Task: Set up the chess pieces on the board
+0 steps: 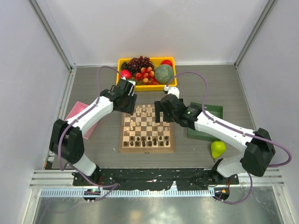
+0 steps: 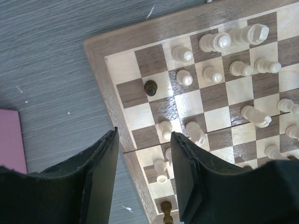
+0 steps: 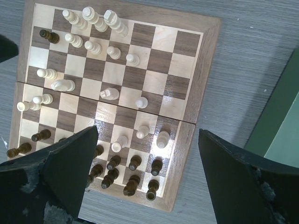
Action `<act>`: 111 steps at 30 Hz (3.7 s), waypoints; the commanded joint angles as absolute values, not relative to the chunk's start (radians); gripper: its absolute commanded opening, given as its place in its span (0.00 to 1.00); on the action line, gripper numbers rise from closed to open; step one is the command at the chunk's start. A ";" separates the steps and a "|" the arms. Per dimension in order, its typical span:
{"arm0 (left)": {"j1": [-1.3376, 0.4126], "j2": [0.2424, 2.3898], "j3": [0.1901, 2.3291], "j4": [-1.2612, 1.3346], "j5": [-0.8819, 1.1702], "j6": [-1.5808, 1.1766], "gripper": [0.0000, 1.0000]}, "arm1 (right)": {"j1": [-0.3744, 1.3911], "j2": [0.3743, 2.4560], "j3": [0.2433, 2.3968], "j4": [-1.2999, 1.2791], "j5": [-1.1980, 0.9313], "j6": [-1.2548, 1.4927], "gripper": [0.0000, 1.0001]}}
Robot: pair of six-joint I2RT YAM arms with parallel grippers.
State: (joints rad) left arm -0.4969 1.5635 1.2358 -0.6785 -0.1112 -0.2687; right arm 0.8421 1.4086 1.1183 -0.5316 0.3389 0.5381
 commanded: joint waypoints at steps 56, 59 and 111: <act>-0.445 1.865 1.401 -0.626 -0.012 -0.224 0.36 | 0.835 1.353 1.104 -0.528 0.373 0.558 0.95; -0.446 1.867 1.394 -0.627 -0.008 -0.227 0.36 | 0.836 1.355 1.106 -0.529 0.371 0.560 0.95; -0.440 1.479 1.188 -0.698 -0.034 -0.216 0.01 | 0.836 1.371 1.115 -0.523 0.360 0.558 0.95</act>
State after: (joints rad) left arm -0.4473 1.5917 1.2579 -0.6689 -0.0303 -0.2241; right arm 0.8402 1.3788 1.1011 -0.5461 0.3523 0.5449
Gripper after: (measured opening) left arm 0.144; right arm 0.952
